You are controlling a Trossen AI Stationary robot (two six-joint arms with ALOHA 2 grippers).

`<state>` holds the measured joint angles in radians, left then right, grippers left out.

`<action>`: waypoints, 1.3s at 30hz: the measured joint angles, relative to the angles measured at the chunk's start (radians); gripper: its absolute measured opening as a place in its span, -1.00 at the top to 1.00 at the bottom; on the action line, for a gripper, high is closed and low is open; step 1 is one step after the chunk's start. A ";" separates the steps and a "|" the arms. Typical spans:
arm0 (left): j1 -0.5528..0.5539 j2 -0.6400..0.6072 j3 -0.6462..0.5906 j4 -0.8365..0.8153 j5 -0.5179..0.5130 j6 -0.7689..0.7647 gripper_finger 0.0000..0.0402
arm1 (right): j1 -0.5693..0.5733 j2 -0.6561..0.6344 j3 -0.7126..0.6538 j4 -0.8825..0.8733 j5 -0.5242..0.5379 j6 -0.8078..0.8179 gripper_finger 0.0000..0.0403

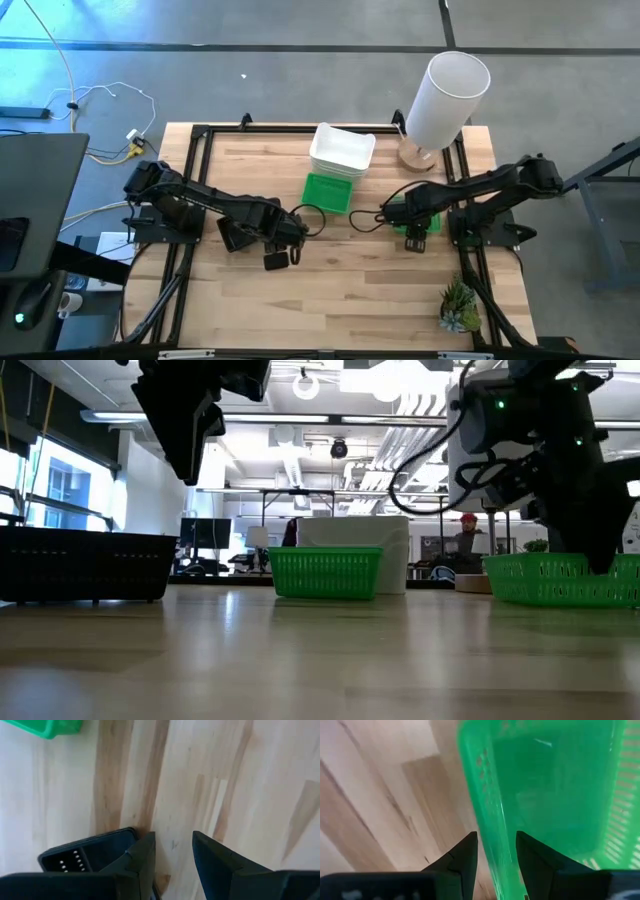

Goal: Stack baskets by color
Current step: Stack the right green bin on the green bins

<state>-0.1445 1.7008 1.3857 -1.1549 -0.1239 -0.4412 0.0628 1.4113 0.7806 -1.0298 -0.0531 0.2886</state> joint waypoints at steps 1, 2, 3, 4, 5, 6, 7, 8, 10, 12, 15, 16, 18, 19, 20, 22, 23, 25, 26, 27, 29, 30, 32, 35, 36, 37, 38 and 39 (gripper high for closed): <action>-0.002 0.000 0.000 0.000 0.007 0.000 0.41 | 0.000 0.000 -0.012 0.005 0.000 0.007 0.40; -0.006 -0.005 -0.001 0.000 0.013 0.000 0.41 | 0.000 0.000 -0.021 0.010 0.000 0.016 0.41; -0.008 -0.012 -0.001 -0.001 0.015 0.000 0.41 | 0.000 0.000 -0.029 0.012 0.000 0.025 0.44; -0.008 -0.021 -0.001 0.000 0.015 0.000 0.41 | 0.000 0.000 -0.037 0.012 0.000 0.030 0.48; -0.008 -0.032 -0.001 -0.003 0.015 0.000 0.41 | 0.000 0.000 -0.042 0.012 0.000 0.034 0.53; -0.008 -0.044 -0.001 -0.007 0.014 -0.001 0.41 | 0.000 0.000 -0.045 0.012 0.000 0.036 0.59; -0.008 -0.058 -0.001 -0.006 0.011 -0.001 0.41 | 0.000 0.000 -0.045 0.014 0.000 0.036 0.67; -0.008 -0.076 -0.001 -0.004 0.006 0.000 0.42 | 0.001 0.000 -0.045 0.022 0.001 0.036 0.75; -0.008 -0.111 -0.001 -0.004 -0.016 -0.001 0.42 | 0.002 0.000 -0.045 0.037 0.002 0.033 0.92; -0.008 -0.140 -0.001 -0.003 -0.048 -0.002 0.42 | 0.003 0.000 -0.044 0.050 0.001 0.034 0.96; -0.008 -0.196 -0.017 0.008 -0.096 -0.015 0.42 | 0.004 0.000 -0.043 0.063 0.003 0.066 0.93; -0.008 -0.212 -0.024 0.014 -0.111 -0.022 0.42 | 0.004 0.000 -0.043 0.062 0.003 0.077 0.95; -0.008 -0.243 -0.044 0.019 -0.137 -0.042 0.42 | 0.004 0.000 -0.041 0.062 0.002 0.096 0.98; -0.008 -0.256 -0.054 0.025 -0.147 -0.050 0.42 | 0.005 0.000 -0.037 0.060 0.001 0.102 0.99; -0.007 -0.270 -0.066 0.046 -0.155 -0.054 0.42 | 0.008 0.000 -0.028 0.055 0.001 0.112 0.98; -0.007 -0.302 -0.105 0.076 -0.157 -0.055 0.42 | 0.018 0.000 0.002 0.046 0.009 0.123 0.99; -0.006 -0.316 -0.123 0.086 -0.157 -0.057 0.42 | 0.026 0.000 0.020 0.044 0.013 0.127 0.99; -0.006 -0.338 -0.160 0.145 -0.156 -0.064 0.42 | 0.042 0.000 0.059 0.032 0.019 0.141 1.00; -0.005 -0.349 -0.181 0.148 -0.154 -0.071 0.42 | 0.049 0.000 0.078 0.026 0.022 0.154 1.00; -0.005 -0.358 -0.197 0.149 -0.153 -0.079 0.42 | 0.056 0.000 0.094 0.027 0.026 0.164 1.00; -0.005 -0.372 -0.226 0.183 -0.152 -0.091 0.42 | 0.071 0.000 0.130 0.022 0.034 0.185 1.00; -0.005 -0.381 -0.242 0.182 -0.151 -0.099 0.42 | 0.078 0.000 0.147 0.020 0.047 0.196 1.00; -0.004 -0.385 -0.262 0.183 -0.150 -0.112 0.42 | 0.090 0.000 0.181 0.017 0.063 0.210 1.00; -0.004 -0.390 -0.291 0.183 -0.148 -0.137 0.42 | 0.106 0.000 0.240 0.017 0.081 0.231 1.00; -0.004 -0.392 -0.301 0.189 -0.145 -0.146 0.42 | 0.111 0.000 0.259 0.015 0.093 0.234 1.00; -0.004 -0.392 -0.310 0.194 -0.142 -0.155 0.42 | 0.116 0.000 0.280 0.014 0.111 0.235 1.00; -0.004 -0.391 -0.320 0.190 -0.141 -0.167 0.42 | 0.119 0.000 0.301 0.015 0.127 0.235 1.00; -0.004 -0.391 -0.327 0.184 -0.141 -0.179 0.42 | 0.122 0.000 0.321 0.016 0.143 0.235 1.00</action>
<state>-0.1490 1.3102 1.0584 -0.9705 -0.2646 -0.6201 0.1844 1.4117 1.1014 -1.0141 0.0902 0.5240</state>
